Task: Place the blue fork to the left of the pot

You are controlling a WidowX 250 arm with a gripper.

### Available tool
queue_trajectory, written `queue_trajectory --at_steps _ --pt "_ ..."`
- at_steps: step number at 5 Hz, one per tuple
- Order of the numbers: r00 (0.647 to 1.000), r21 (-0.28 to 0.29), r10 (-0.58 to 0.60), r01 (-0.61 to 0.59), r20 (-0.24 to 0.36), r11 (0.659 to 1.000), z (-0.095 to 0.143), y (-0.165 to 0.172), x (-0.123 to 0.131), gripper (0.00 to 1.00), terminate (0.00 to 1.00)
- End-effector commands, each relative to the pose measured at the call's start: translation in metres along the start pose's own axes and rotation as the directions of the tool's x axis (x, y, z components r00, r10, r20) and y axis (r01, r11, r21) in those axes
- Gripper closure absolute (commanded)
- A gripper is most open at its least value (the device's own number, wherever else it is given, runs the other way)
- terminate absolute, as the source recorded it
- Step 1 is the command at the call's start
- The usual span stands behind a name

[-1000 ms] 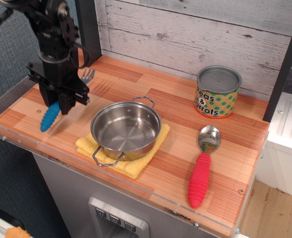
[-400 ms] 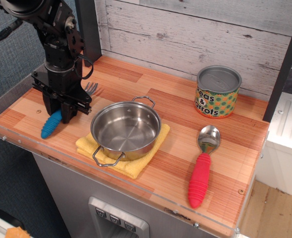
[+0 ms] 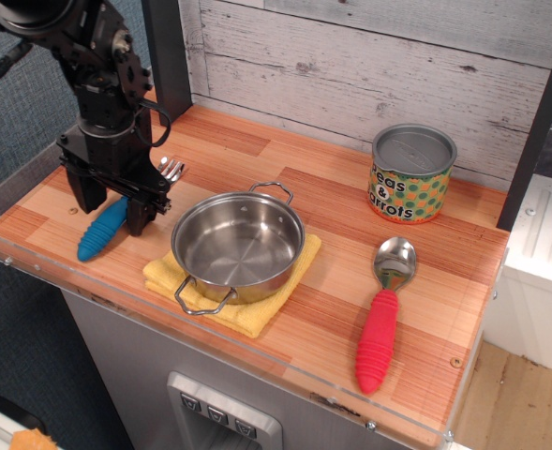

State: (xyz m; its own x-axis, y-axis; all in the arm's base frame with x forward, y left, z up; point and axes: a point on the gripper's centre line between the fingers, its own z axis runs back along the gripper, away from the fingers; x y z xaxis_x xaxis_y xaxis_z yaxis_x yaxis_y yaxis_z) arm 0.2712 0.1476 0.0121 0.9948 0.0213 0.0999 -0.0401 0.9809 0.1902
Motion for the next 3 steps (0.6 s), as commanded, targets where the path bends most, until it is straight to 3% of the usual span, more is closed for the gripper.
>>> queue_trajectory --at_steps 1,2,3 --pt "0.997 0.001 0.016 -0.016 0.078 1.000 0.023 0.005 0.003 0.00 0.00" --pt "0.986 -0.086 0.144 -0.137 0.084 0.987 0.046 0.008 0.004 0.00 0.00" --pt "0.962 -0.071 0.254 -0.248 0.099 0.966 0.072 0.006 -0.001 0.00 0.00"
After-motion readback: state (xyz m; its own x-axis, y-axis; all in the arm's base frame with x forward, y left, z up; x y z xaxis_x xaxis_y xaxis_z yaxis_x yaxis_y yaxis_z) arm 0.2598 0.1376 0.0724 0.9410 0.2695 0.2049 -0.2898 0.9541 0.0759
